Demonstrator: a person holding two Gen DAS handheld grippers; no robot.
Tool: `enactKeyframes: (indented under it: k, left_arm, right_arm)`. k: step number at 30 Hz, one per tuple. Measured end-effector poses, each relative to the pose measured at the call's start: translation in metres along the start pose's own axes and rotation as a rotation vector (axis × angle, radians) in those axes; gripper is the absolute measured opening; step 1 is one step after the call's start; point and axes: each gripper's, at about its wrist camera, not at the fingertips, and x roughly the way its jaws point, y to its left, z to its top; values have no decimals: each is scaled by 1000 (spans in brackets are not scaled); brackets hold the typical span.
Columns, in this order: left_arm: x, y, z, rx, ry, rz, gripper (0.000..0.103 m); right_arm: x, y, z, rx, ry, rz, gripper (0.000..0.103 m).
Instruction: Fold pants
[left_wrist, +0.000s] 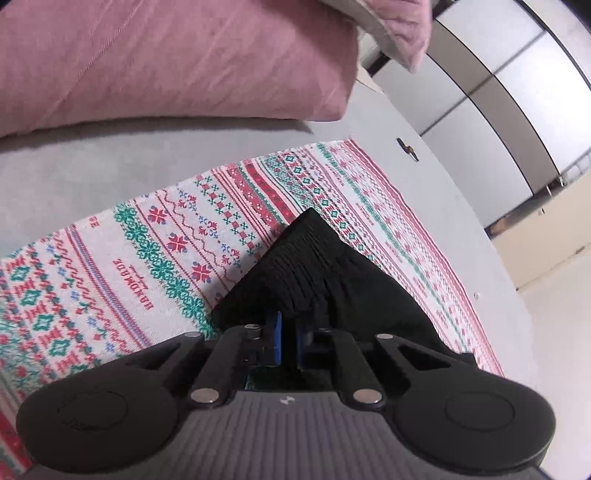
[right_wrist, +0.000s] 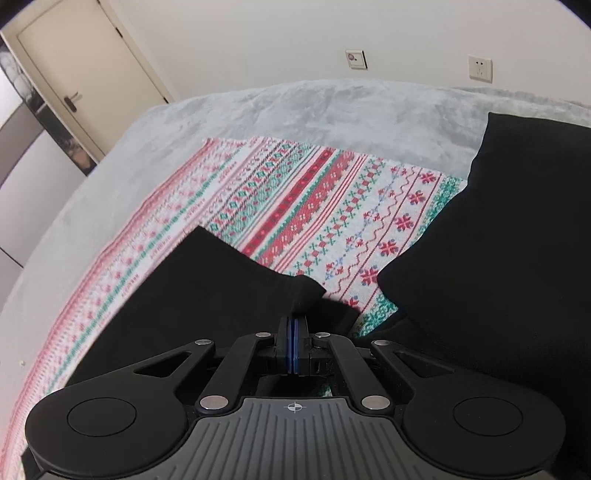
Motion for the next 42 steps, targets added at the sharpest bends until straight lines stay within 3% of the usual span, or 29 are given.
enactKeyframes:
  k: [7, 10, 11, 12, 14, 17, 19, 20, 21, 26, 30, 33, 35, 37, 40, 42]
  left_arm:
    - [15, -1, -15, 108, 59, 81, 36]
    - [18, 5, -11, 60, 84, 89, 56]
    - [18, 6, -10, 46, 97, 90, 72]
    - [17, 8, -10, 33, 104, 90, 80]
    - [17, 10, -11, 18, 109, 70, 82]
    - [22, 10, -13, 1, 112, 57, 82]
    - [25, 9, -14, -20, 85, 48, 81]
    - [27, 8, -15, -18, 73, 43, 75]
    - [29, 5, -16, -14, 59, 50, 59]
    - [29, 0, -19, -38, 9, 67, 44]
    - [25, -5, -21, -15, -26, 67, 40]
    - [20, -1, -20, -38, -34, 56, 38]
    - [15, 2, -18, -56, -39, 32, 38]
    - [14, 1, -17, -40, -44, 27, 38]
    - [19, -5, -18, 15, -26, 56, 39]
    - [22, -3, -16, 4, 8, 83, 46]
  right_arm:
    - [14, 2, -6, -90, 21, -95, 0]
    - [19, 8, -10, -156, 14, -124, 0]
    - [19, 7, -10, -152, 12, -121, 0]
    - [19, 7, -10, -153, 15, -120, 0]
    - [15, 10, -9, -182, 14, -135, 10]
    - [-5, 29, -13, -277, -76, -203, 15]
    - [-23, 47, -21, -349, -132, -180, 15]
    - [-30, 55, -27, -371, -144, -143, 15]
    - [-36, 65, -36, -401, -139, -87, 15]
    - [-34, 127, -109, -749, 32, 183, 14]
    - [-26, 161, -164, -917, 145, 288, 12]
    - [-9, 169, -189, -1016, 234, 224, 12]
    - [-2, 166, -188, -1039, 228, 216, 12]
    - [3, 159, -174, -982, 250, 204, 12]
    - [6, 153, -169, -992, 245, 191, 12]
    - [4, 155, -171, -1008, 232, 173, 12]
